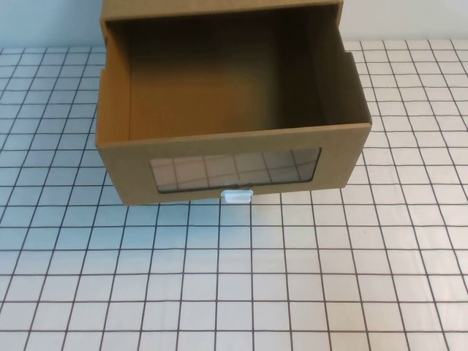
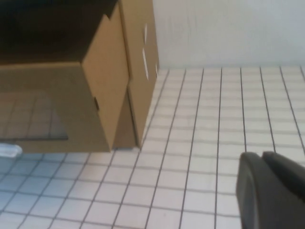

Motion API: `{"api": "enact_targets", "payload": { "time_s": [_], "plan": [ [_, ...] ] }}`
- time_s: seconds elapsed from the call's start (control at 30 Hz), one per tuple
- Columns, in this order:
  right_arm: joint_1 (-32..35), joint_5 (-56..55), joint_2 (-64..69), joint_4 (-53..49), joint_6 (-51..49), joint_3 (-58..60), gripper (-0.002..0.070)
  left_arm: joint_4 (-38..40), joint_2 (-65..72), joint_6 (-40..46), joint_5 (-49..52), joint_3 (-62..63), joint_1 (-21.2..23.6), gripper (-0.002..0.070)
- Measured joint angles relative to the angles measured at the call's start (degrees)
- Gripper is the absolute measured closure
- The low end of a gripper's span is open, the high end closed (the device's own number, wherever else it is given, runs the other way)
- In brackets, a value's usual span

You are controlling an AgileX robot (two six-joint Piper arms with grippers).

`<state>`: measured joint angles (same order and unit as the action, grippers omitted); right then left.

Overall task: Open the shoe box
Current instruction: 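Pull the top drawer of the cardboard box fully open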

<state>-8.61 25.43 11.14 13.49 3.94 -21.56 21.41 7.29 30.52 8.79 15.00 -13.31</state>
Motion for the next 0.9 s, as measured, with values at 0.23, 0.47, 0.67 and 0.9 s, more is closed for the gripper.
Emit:
{"api": "enact_targets", "payload": {
  "time_s": [0.23,0.47,0.67,0.9],
  "plan": [
    [0.0,-2.2,-11.8,0.9,0.0,5.6,0.0690,0.1,-6.5,-1.2,-6.5,-11.6,0.0,0.0677],
    [0.0,-4.8,-11.9,4.8,0.0,6.6,0.0689,0.3,-6.5,-1.5,-9.4,-16.5,0.0,0.0677],
    [0.0,-6.3,-11.9,5.0,0.0,8.8,0.0689,0.4,-6.5,-1.6,-7.1,-16.5,0.0,0.0677],
    [0.0,-3.4,-11.9,5.1,0.0,10.1,0.0689,0.4,-6.5,-1.6,-4.8,-16.5,0.0,0.0677]
  ]
}}
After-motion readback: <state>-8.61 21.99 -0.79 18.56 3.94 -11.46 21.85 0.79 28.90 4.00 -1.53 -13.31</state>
